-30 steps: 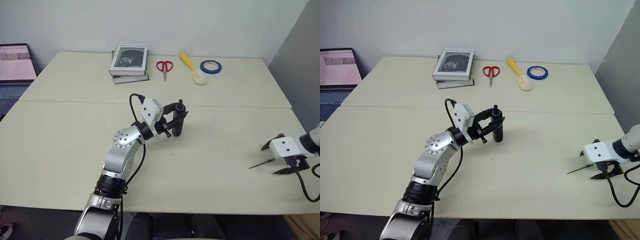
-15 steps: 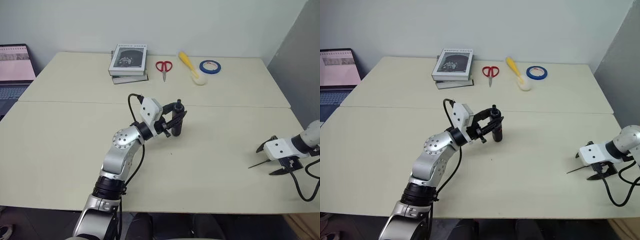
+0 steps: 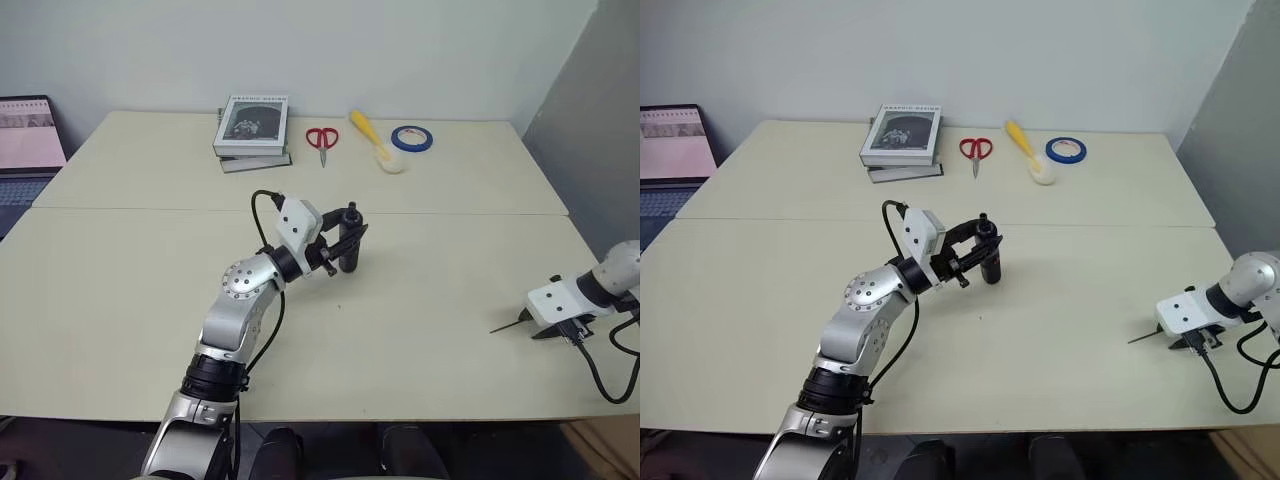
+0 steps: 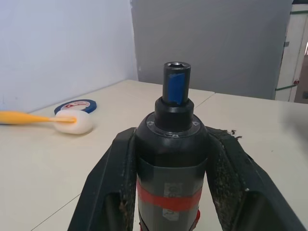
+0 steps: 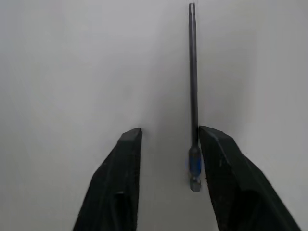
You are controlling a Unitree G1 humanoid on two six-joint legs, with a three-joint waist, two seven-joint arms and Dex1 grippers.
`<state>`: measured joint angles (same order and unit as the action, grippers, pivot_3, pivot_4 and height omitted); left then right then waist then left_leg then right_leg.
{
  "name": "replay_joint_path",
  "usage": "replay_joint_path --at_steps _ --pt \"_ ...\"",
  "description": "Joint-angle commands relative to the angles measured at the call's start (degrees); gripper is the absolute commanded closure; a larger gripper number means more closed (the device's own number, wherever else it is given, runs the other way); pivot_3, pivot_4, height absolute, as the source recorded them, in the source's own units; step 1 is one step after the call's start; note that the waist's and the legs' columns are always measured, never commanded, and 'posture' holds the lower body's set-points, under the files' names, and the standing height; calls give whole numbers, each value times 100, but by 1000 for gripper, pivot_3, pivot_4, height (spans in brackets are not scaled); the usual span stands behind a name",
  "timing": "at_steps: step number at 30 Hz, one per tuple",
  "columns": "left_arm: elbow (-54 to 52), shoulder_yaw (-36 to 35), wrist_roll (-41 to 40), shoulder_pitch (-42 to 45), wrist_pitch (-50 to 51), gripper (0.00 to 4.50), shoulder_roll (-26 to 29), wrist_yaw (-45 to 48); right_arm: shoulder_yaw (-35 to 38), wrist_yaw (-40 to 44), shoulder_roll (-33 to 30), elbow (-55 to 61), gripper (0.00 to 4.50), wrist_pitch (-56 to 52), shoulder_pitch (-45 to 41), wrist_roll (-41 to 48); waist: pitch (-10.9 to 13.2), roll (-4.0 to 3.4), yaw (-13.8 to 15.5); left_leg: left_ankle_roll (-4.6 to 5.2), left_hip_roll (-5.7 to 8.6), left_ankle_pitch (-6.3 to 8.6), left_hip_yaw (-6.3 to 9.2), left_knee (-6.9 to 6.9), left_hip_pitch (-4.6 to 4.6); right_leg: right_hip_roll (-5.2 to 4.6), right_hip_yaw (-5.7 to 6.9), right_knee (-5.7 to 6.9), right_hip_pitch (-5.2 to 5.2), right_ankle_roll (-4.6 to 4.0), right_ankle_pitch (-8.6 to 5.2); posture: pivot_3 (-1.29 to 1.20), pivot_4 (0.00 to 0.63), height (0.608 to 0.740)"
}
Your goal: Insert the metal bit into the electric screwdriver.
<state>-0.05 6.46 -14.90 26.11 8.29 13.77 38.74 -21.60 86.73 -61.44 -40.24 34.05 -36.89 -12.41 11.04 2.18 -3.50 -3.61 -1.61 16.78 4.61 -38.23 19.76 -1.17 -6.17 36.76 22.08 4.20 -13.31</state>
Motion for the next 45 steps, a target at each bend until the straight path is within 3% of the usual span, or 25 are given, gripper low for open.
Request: replay_joint_path --at_steps 1,5,11,16,24,28,33,39,45 --pt "-60 15 19 21 -31 2848 -3 6 -48 -106 115 29 3677 -71 4 -192 -5 8 -16 0 0 0 0 0 -1 0 -1 1 0 0 0 0 150 740" --pt "-11 6 35 42 -50 2848 3 9 -71 -96 126 101 4462 -203 -59 -305 -8 13 -26 1 0 -1 -3 0 -3 1 -6 3 0 0 1 0 150 740" --pt "42 9 56 79 -70 2848 4 9 38 4 59 259 4500 -516 -59 -280 -7 14 -26 1 3 -1 -9 1 -4 2 -18 1 0 1 2 0 150 740" --pt "83 13 57 122 -75 2848 -18 -2 484 97 54 837 4500 -1246 -13 391 -5 10 -50 2 5 -1 -17 1 -5 3 -32 4 4 4 3 0 150 740" --pt "261 -41 46 246 -138 2848 -51 -18 1763 -159 18 2674 4500 -3704 638 2077 5 -7 -27 3 11 0 -14 16 8 4 -36 0 16 33 16 0 150 740" --pt "409 -111 27 400 -168 2849 -132 -122 2621 -1007 425 3765 4500 -5534 810 3212 6 -6 -19 3 11 1 -14 20 13 3 -36 -4 21 36 13 0 150 740" --pt "460 -163 77 530 -170 2849 -219 -361 3655 -2956 1568 5382 4500 -7499 526 4819 9 -5 -27 2 10 0 -9 20 13 10 -35 -2 23 31 9 0 150 740" --pt "434 -163 169 527 -254 2850 -318 -635 3986 -4963 2832 6112 4500 -8257 -69 5547 11 -9 -13 2 8 0 -7 19 24 15 -37 -5 32 33 10 0 150 740" --pt "246 -117 313 483 -278 2850 -451 -1020 3742 -5925 3502 6395 4500 -8290 -362 5566 8 -12 8 3 9 -2 -6 18 111 15 -37 4 122 40 27 0 150 740"
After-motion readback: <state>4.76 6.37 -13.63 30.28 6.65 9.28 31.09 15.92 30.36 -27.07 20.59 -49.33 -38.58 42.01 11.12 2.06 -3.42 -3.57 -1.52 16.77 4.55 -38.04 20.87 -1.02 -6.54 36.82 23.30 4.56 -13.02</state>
